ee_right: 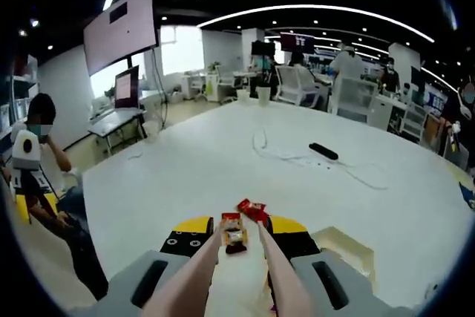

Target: Place the target food into the container with the food tongs after gripping and lifting it, then release it inside without dropping or visibly crushing the food.

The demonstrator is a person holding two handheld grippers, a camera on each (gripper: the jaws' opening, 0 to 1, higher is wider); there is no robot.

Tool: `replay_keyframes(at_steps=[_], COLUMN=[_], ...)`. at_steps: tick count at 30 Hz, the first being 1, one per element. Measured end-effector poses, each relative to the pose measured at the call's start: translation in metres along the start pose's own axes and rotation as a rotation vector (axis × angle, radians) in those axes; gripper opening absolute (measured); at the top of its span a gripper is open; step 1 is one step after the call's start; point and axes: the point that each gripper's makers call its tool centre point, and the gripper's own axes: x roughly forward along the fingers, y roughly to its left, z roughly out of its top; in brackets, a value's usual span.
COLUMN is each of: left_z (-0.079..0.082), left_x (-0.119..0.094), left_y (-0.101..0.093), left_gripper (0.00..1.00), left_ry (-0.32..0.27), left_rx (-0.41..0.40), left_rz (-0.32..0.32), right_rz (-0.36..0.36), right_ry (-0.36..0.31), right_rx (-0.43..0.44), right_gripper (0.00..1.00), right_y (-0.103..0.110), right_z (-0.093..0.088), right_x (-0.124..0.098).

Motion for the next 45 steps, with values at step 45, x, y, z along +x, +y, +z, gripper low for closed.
replay_keyframes(at_steps=[45], left_z=[-0.005], left_x=[0.008], left_y=[0.016], left_gripper=[0.32], left_ry=[0.030], left_rx=[-0.062], left_rz=[0.029], right_rz=[0.071], right_ry=[0.089], right_rx=[0.044], right_gripper=[0.28], right_y=[0.007], right_z=[-0.031], right_x=[0.051])
